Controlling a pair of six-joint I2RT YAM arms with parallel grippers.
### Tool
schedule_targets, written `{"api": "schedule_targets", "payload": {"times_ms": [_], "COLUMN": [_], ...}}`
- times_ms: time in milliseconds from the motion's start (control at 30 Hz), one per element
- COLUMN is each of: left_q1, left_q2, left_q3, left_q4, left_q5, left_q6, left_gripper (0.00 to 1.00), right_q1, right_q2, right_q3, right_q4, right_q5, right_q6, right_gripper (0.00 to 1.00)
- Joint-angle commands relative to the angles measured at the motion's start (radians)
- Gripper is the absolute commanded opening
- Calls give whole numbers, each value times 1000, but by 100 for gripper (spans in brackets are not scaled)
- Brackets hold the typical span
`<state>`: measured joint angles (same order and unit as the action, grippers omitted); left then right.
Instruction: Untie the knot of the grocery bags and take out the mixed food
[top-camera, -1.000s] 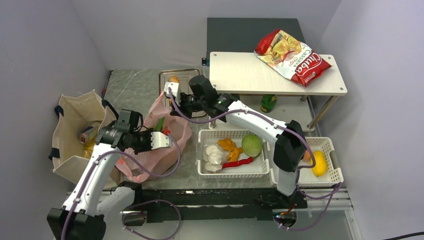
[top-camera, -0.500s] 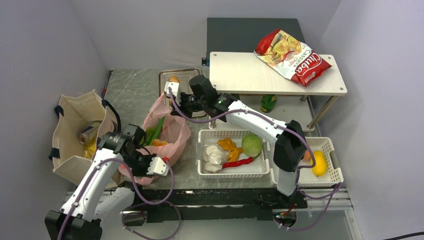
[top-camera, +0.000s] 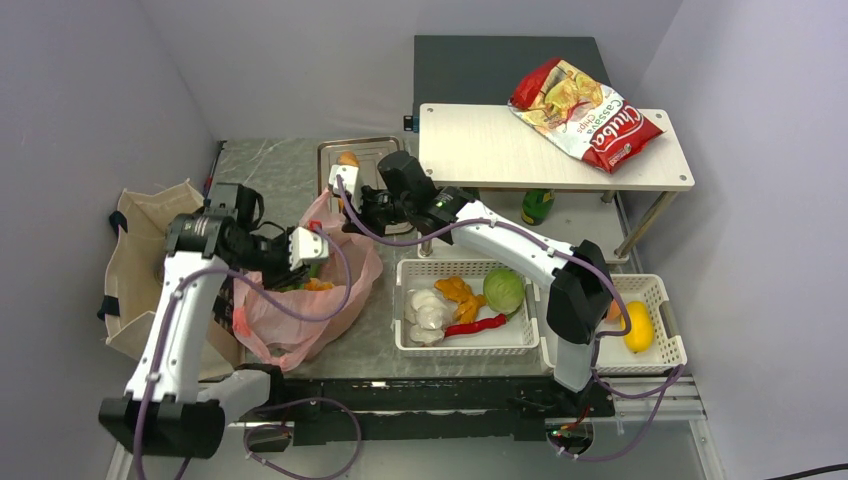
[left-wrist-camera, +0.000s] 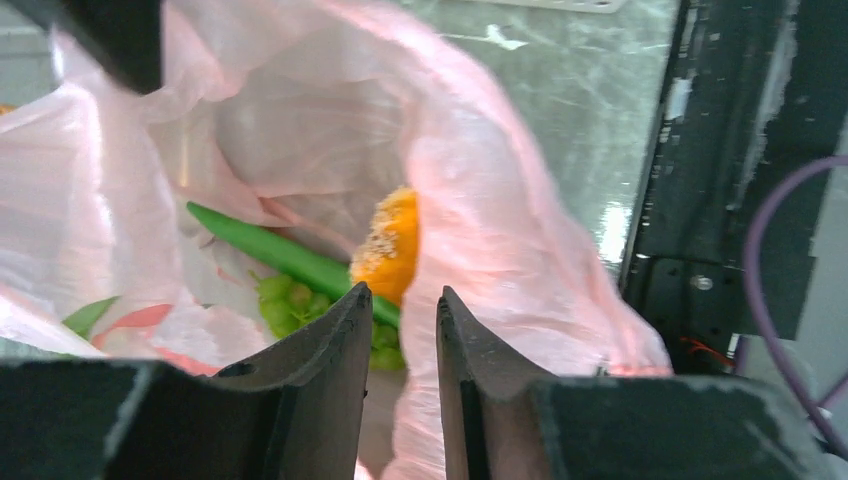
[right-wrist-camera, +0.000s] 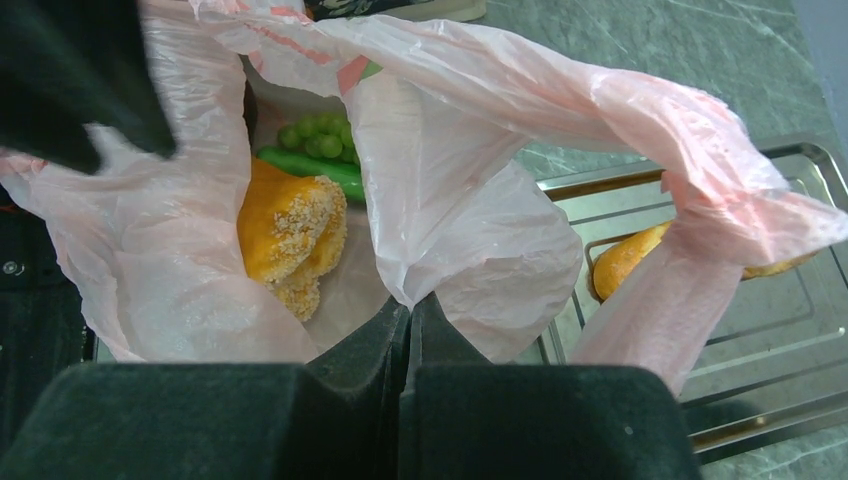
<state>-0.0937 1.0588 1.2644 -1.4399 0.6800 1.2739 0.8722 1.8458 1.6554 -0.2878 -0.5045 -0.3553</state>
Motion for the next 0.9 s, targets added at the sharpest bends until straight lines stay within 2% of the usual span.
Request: {"api": "schedule_targets", "payload": {"times_ms": [0, 233, 333, 600, 633, 767, 867], "left_q1": [44, 40, 12, -50, -60, -89, -102], "left_q2": [68, 62, 41, 78, 77, 98, 140], "left_q3": [-24, -207, -305, -406, -416, -439, -438], "left_q4": [130, 376, 468, 399, 403, 394, 315], "left_q5": [30, -21, -68, -96, -101, -100, -89], "left_q6": [35, 111, 144, 232, 225, 209, 242], "left_gripper": [34, 34, 40, 88, 90, 94, 87], "right_q1": [0, 0, 1, 1, 1, 2, 1], "right_q2": [-32, -16, -9, 2, 3, 4, 6], "right_q3": [4, 19, 24, 23, 22, 20, 18], "right_q4": [25, 27, 27, 20, 18, 18, 13], "right_q5": [-14, -10, -11, -13, -11, -10, -6], "right_q6": [11, 26, 28, 24, 23, 20, 11], "right_gripper": [0, 0, 0, 0, 0, 0, 0]}}
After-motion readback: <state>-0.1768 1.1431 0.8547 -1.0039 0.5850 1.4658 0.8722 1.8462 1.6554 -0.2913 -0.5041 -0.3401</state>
